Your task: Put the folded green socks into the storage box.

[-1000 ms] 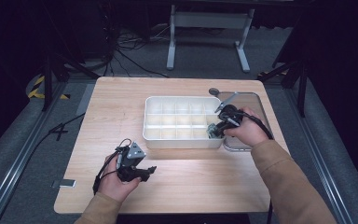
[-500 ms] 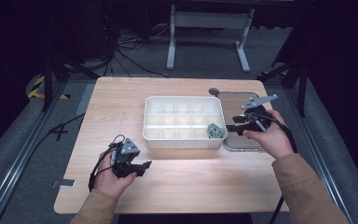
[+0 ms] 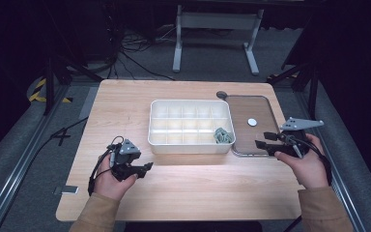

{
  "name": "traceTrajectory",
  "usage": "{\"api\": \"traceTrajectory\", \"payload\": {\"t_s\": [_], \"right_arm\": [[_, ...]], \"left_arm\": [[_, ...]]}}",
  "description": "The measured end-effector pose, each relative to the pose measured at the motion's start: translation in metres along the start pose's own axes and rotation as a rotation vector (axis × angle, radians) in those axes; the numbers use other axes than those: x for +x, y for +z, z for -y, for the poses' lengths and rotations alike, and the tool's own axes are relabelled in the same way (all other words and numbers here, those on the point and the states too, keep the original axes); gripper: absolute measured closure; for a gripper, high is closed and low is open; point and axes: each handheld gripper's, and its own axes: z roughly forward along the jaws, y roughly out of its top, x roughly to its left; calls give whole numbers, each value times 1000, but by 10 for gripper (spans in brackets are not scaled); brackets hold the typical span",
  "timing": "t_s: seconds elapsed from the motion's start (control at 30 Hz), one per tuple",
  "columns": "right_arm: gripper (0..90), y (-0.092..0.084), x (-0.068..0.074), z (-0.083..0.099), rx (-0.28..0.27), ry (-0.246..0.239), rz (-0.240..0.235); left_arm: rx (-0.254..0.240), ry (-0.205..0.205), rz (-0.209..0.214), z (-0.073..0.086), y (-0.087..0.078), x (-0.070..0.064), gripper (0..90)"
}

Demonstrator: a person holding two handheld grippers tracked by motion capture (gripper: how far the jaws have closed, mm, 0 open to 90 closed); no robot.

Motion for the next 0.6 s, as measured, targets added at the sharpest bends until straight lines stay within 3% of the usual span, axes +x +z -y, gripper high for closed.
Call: {"api": "traceTrajectory", "payload": {"t_s": [0.03, 0.17, 0.23, 0.27, 0.37, 0.47, 0.6], "right_arm": [[500, -3, 0, 4, -12, 9, -1], [498, -10, 3, 20, -63, 52, -19], [497, -9, 3, 23, -50, 55, -13], [496, -6, -1, 30, -18, 50, 3], [497, -4, -7, 40, 11, 42, 35], [496, 0, -14, 54, 58, 32, 38], [472, 3, -21, 69, 58, 23, 52]], "left_arm": [[-3, 11, 1, 0, -1, 2, 406], [-2, -8, -17, 3, -4, 7, 405], [-4, -28, -15, 4, -4, 8, 406], [-7, -32, -22, 5, -7, 10, 406], [-8, -27, -34, 7, -11, 15, 406], [-26, -26, -46, 11, -15, 22, 397], [-37, -23, -73, 17, -15, 31, 393]]}}
